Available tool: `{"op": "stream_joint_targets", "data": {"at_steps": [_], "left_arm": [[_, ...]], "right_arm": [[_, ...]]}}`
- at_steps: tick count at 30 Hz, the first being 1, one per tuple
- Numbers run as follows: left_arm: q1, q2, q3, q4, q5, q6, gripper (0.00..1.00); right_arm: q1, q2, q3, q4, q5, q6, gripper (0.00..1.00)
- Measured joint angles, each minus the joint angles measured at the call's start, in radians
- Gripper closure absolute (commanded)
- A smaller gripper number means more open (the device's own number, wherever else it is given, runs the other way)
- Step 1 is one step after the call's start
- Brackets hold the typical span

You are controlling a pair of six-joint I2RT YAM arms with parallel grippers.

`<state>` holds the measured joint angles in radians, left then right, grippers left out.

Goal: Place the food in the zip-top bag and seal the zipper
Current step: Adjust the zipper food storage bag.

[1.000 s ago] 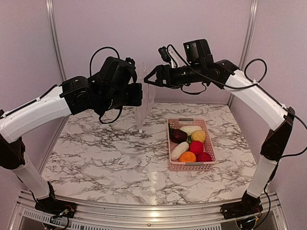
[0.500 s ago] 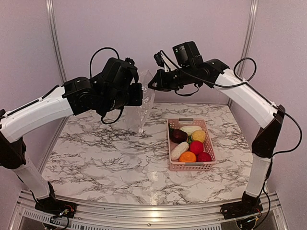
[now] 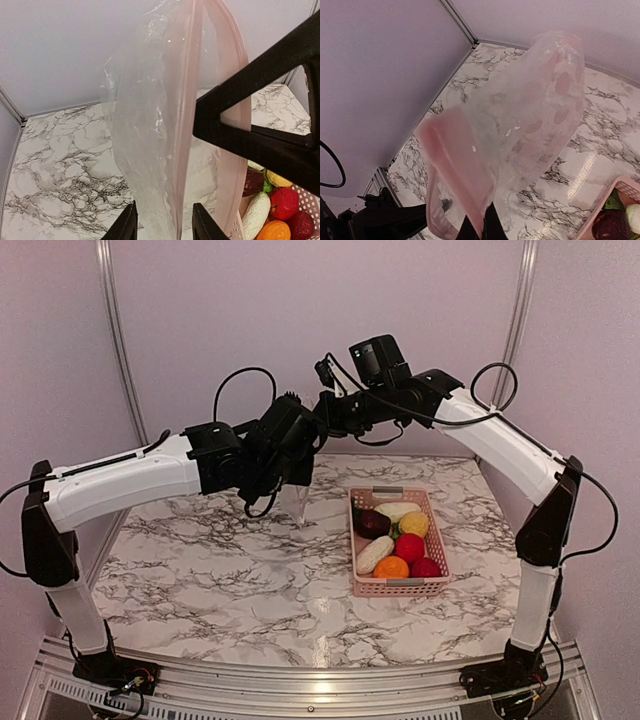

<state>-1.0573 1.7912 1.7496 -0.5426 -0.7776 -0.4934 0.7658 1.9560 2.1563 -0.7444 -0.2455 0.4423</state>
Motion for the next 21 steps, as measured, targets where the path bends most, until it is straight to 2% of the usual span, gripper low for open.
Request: {"op": "stream_joint_targets", "data": {"at_steps": [6,11,15,21], "left_arm": [[0.002,0.011,0.000,-0.014,-0.093,0.004,0.85],[0.018,0.005,-0.019,-0.014,-0.160,0.007,0.95],[0.045,-0.025,-0.071,-0.017,-0.188,0.006,1.00],[0.064,-0.108,-0.133,-0.018,-0.219,0.000,1.00]], "right_arm": [[0.000,0.000,0.000,0.003,-0.012,0.009,1.00],[-0.003,0.000,0.000,0.002,-0.018,0.011,1.00],[-0.009,0.000,0.000,-0.028,-0.005,0.011,1.00],[-0.015,0.026,0.037,-0.149,0.036,0.003,0.99]]}}
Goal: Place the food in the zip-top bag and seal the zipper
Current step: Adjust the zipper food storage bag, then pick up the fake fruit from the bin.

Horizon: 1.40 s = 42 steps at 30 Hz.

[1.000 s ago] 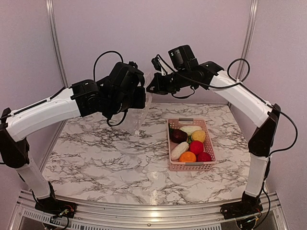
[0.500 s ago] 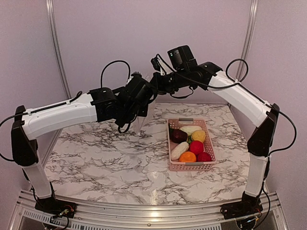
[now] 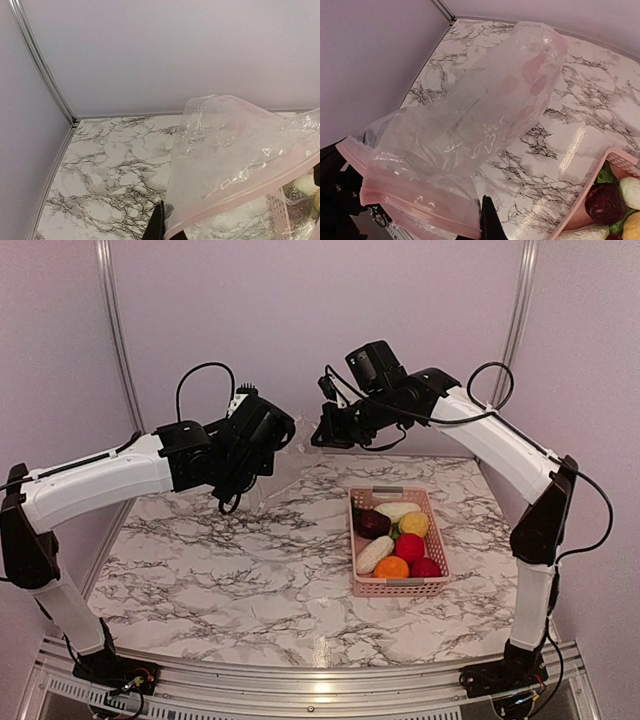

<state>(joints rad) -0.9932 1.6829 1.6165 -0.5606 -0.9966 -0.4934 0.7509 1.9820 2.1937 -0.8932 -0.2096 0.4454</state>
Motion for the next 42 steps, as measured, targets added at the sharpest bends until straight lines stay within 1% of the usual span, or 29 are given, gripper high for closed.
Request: {"op": "stream_joint_targets", "data": {"at_steps": [3,6,8,11,13,15,20,24,26,28,31,34,37,40,42], "left_arm": [[-0.001,-0.035,-0.016,0.001,0.002,-0.009,1.00],[-0.002,-0.053,-0.033,0.001,0.004,-0.019,1.00],[-0.002,-0.062,-0.054,0.000,0.004,-0.021,1.00],[-0.002,-0.076,-0.087,-0.012,0.001,-0.018,1.00],[0.000,-0.092,-0.105,-0.037,-0.003,-0.014,1.00],[0.003,-0.126,-0.131,-0.069,-0.018,-0.006,1.00],[0.040,-0.329,-0.225,-0.211,-0.064,0.013,1.00],[0.073,-0.477,-0.219,-0.328,-0.099,0.022,1.00],[0.075,-0.529,-0.194,-0.381,-0.095,0.032,1.00],[0.076,-0.547,-0.191,-0.390,-0.066,0.056,1.00],[0.076,-0.534,-0.227,-0.367,0.033,0.115,1.00],[0.076,-0.429,-0.266,-0.318,0.154,0.140,1.00],[0.076,-0.306,-0.288,-0.262,0.257,0.133,1.00],[0.076,-0.210,-0.295,-0.210,0.359,0.106,1.00],[0.076,-0.191,-0.298,-0.183,0.403,0.089,1.00]], "right_arm": [[0.000,0.021,0.012,-0.030,-0.015,-0.005,0.90],[-0.001,0.024,0.008,-0.037,-0.053,-0.011,0.72],[-0.003,0.016,-0.004,-0.012,-0.105,-0.023,0.61],[-0.012,-0.016,-0.042,0.045,-0.192,-0.025,0.53],[-0.027,-0.061,-0.098,0.087,-0.243,-0.027,0.51],[-0.061,-0.132,-0.184,0.125,-0.272,-0.033,0.52],[-0.190,-0.286,-0.393,0.135,-0.237,-0.081,0.54],[-0.241,-0.304,-0.493,0.105,-0.149,-0.140,0.54],[-0.238,-0.291,-0.539,0.077,-0.103,-0.172,0.52],[-0.238,-0.278,-0.568,0.058,-0.077,-0.192,0.48],[-0.238,-0.249,-0.597,0.035,-0.050,-0.223,0.43],[-0.238,-0.202,-0.594,0.022,-0.014,-0.251,0.36],[-0.238,-0.146,-0.576,0.005,0.019,-0.289,0.27],[-0.238,-0.097,-0.560,0.000,0.037,-0.324,0.22],[-0.238,-0.073,-0.553,0.002,0.037,-0.341,0.20]]}}
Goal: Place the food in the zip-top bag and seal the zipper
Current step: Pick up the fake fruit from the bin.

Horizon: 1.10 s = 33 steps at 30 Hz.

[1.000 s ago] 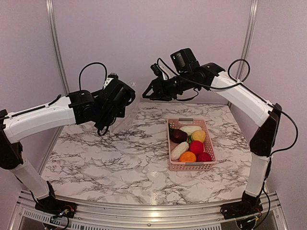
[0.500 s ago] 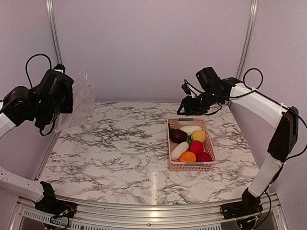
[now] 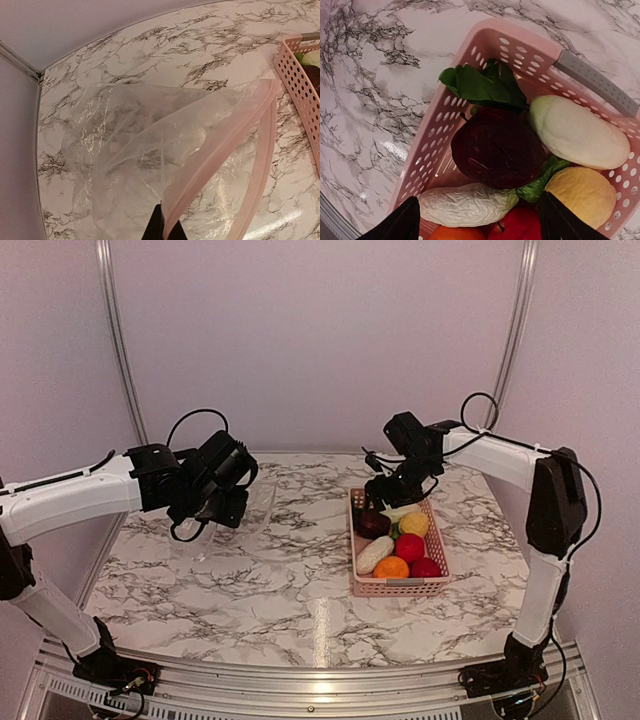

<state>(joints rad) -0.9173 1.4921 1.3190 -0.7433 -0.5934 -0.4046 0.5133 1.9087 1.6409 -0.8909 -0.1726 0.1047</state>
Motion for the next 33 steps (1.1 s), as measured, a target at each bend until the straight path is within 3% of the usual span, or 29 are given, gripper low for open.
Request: {"op": "stream_joint_targets", "data": {"at_steps": [5,10,21,24,33], "left_arm": [[0.000,0.001,-0.008,0.076,0.082,-0.039,1.00],[0.000,0.001,-0.021,0.114,0.125,-0.056,1.00],[0.000,0.000,-0.033,0.140,0.149,-0.056,1.00],[0.000,0.000,-0.033,0.142,0.150,-0.055,1.00],[0.000,0.000,-0.033,0.154,0.167,-0.050,1.00]], "right_arm": [[0.000,0.040,0.001,0.003,0.002,-0.023,0.17],[0.000,0.079,0.001,0.026,0.000,-0.035,0.02],[0.000,0.135,-0.041,0.085,-0.023,-0.049,0.02],[0.000,0.135,-0.070,0.101,-0.022,-0.049,0.08],[0.000,0.116,-0.105,0.142,0.011,-0.029,0.44]]}}
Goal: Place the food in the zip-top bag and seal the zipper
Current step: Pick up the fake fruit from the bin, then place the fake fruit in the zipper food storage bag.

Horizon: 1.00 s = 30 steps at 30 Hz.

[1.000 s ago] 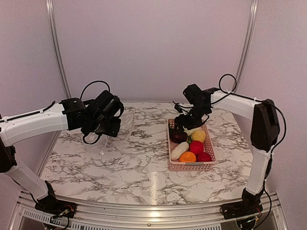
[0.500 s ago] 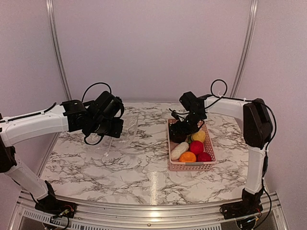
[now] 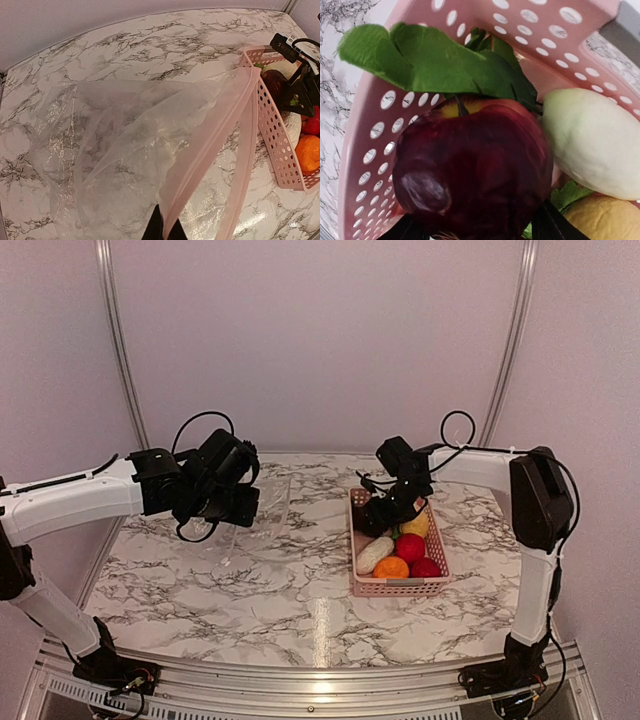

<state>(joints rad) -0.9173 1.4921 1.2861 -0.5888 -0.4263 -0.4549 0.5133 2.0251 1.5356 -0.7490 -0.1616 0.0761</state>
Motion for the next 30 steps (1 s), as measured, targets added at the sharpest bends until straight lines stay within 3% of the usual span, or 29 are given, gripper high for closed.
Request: {"op": "stream_joint_targets", "data": {"at_steps": [6,15,22,30], "left_arm": [[0.000,0.028,0.001,0.018,0.011,0.007,1.00],[0.000,0.081,0.010,0.031,0.027,0.014,1.00],[0.000,0.116,0.037,0.055,0.039,0.002,1.00],[0.000,0.154,0.084,0.109,0.068,-0.045,1.00]], "right_arm": [[0.000,-0.111,-0.011,0.008,0.019,0.014,0.53],[0.046,-0.289,-0.016,-0.012,0.005,0.065,0.54],[0.164,-0.387,-0.016,-0.006,-0.113,0.128,0.54],[0.177,-0.404,-0.019,0.092,-0.302,0.192,0.55]]}}
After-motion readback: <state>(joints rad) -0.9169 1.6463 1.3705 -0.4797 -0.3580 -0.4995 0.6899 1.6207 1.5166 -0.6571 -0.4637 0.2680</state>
